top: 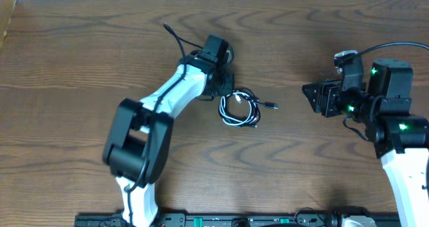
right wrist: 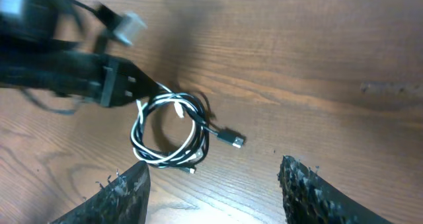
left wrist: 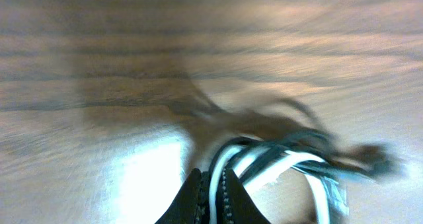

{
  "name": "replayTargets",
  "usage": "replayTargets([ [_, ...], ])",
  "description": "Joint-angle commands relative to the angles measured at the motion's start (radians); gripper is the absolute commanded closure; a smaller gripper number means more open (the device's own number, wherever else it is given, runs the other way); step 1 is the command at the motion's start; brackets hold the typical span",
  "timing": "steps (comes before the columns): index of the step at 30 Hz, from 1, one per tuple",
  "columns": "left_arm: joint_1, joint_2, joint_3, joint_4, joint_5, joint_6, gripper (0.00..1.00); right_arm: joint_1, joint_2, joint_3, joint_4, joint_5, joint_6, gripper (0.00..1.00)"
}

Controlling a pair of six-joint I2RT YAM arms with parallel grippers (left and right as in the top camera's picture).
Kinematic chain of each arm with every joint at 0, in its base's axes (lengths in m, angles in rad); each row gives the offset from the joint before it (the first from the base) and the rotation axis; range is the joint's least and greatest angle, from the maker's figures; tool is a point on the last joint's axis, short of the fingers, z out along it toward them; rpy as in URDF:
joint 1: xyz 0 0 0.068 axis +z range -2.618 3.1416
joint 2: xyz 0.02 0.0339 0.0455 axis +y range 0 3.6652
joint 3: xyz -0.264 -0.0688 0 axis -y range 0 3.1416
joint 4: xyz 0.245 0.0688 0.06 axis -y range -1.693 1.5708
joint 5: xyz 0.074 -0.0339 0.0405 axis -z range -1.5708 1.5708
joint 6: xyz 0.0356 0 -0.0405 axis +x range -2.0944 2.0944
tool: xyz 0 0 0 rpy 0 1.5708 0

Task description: Untangle cables

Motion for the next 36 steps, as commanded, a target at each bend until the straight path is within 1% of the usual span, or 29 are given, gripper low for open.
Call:
replayTargets([
  [1,-0.002,-0.196,0.014,-0.034,0.021,-0.057,0.93,0.000,0.038,0.015,0.011,-0.026,0.047,0.42],
  [5,-0.003,-0.336,0.013,-0.078,0.046,-0.100,0.93,0.000,0.078,0.015,0.065,-0.115,0.047,0.43],
  [8,-0.003,-0.399,0.013,-0.076,0.089,-0.100,0.92,0.000,0.105,0.015,0.108,-0.164,0.074,0.43],
  [13,-0.003,-0.455,0.013,-0.074,0.089,-0.109,0.93,0.032,0.150,0.015,0.172,-0.260,0.080,0.44],
  [15,-0.003,-0.461,0.013,-0.074,0.088,-0.146,0.93,0.067,0.174,0.015,0.215,-0.304,0.081,0.43],
  [19,-0.003,-0.460,0.013,-0.068,0.087,-0.265,0.93,0.126,0.215,0.015,0.284,-0.315,0.115,0.43],
  [21,-0.003,-0.460,0.013,-0.062,0.085,-0.346,0.93,0.162,0.235,0.015,0.311,-0.315,0.114,0.43],
  [23,-0.003,-0.460,0.013,-0.063,0.056,-0.456,0.92,0.191,0.248,0.015,0.342,-0.315,0.114,0.43],
  [24,-0.003,-0.460,0.013,-0.062,0.040,-0.564,0.93,0.214,0.253,0.015,0.378,-0.320,0.114,0.43],
  [26,-0.003,-0.460,0.013,-0.049,0.031,-0.726,0.93,0.246,0.253,0.015,0.435,-0.325,0.113,0.42],
  [27,-0.003,-0.460,0.013,-0.042,0.031,-0.764,0.93,0.253,0.253,0.015,0.450,-0.325,0.111,0.42],
  [28,-0.003,-0.460,0.013,-0.029,0.031,-0.867,0.93,0.272,0.255,0.015,0.482,-0.321,0.109,0.43],
  [30,-0.003,-0.460,0.013,-0.024,0.032,-1.024,0.93,0.305,0.259,0.015,0.523,-0.293,0.110,0.45],
  [31,-0.003,-0.460,0.013,-0.024,0.032,-1.054,0.92,0.312,0.260,0.015,0.533,-0.280,0.110,0.45],
  [32,-0.003,-0.460,0.013,-0.024,0.040,-1.122,0.92,0.328,0.264,0.015,0.555,-0.247,0.110,0.45],
  [36,-0.003,-0.460,0.013,-0.024,0.091,-1.210,0.92,0.347,0.279,0.015,0.589,-0.216,0.105,0.46],
])
